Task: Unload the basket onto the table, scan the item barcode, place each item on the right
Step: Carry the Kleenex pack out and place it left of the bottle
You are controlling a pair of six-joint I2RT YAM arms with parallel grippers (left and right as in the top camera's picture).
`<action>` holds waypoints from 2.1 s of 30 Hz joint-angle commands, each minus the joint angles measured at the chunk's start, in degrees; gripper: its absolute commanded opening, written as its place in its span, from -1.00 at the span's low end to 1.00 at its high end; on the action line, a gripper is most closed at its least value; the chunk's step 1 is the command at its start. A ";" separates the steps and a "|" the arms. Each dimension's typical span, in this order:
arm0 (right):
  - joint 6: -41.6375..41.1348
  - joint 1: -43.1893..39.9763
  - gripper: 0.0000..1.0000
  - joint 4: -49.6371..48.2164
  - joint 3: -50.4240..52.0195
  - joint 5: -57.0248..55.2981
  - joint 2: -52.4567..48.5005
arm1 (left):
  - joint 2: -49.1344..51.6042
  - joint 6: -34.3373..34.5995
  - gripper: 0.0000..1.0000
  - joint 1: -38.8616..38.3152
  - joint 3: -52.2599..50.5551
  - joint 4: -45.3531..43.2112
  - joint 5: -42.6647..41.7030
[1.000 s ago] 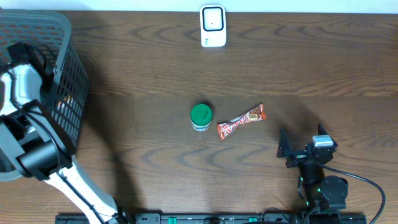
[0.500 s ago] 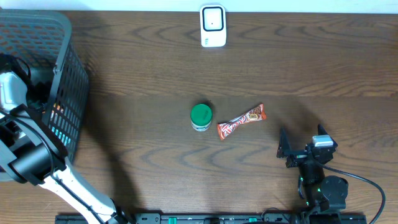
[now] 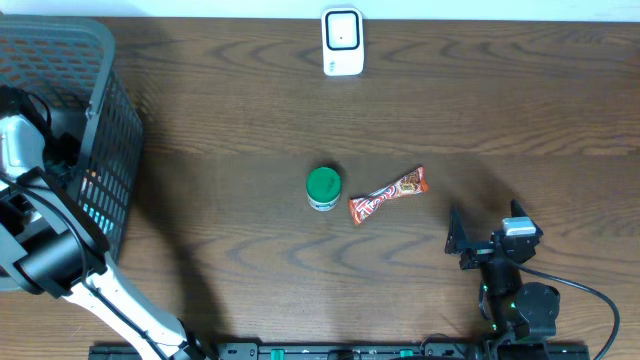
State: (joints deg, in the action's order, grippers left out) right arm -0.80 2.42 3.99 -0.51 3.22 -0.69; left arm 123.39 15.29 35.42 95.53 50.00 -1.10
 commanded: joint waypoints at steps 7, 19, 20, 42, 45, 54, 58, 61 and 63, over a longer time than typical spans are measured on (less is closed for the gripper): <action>0.02 -0.50 0.99 0.04 0.20 0.11 0.31 | -7.50 0.07 -0.14 0.83 8.44 4.68 0.63; 0.02 -0.50 0.98 0.04 0.20 0.11 0.31 | -35.21 9.09 -0.14 -5.01 12.02 4.07 -8.46; 0.02 -0.50 0.99 0.04 0.20 0.11 0.31 | -36.57 9.05 -0.14 -6.86 11.96 4.31 -10.19; 0.02 -0.50 0.98 0.04 0.20 0.11 0.31 | -24.57 22.27 -0.14 -56.19 -16.26 9.88 16.76; 0.02 -0.50 0.98 0.04 0.20 0.11 0.31 | -22.27 25.22 -0.14 -57.31 -21.97 4.48 15.08; 0.02 -0.50 0.99 0.04 0.20 0.11 0.31 | -18.97 25.24 -0.14 -58.12 -31.01 -12.59 5.60; 0.02 -0.50 0.98 0.04 0.20 0.11 0.31 | -18.91 25.07 -0.11 -58.12 -32.11 -13.92 5.57; 0.02 -0.50 0.99 0.04 0.20 0.11 0.31 | -18.93 23.47 -0.04 -58.38 -32.13 -13.88 5.51; 0.02 -0.50 0.98 0.04 0.20 0.11 0.31 | -18.93 21.49 -0.03 -58.62 -32.13 -13.90 5.07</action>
State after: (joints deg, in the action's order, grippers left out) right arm -0.80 2.42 3.97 -0.51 3.20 -0.69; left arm 104.27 39.11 -22.74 63.94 35.99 4.56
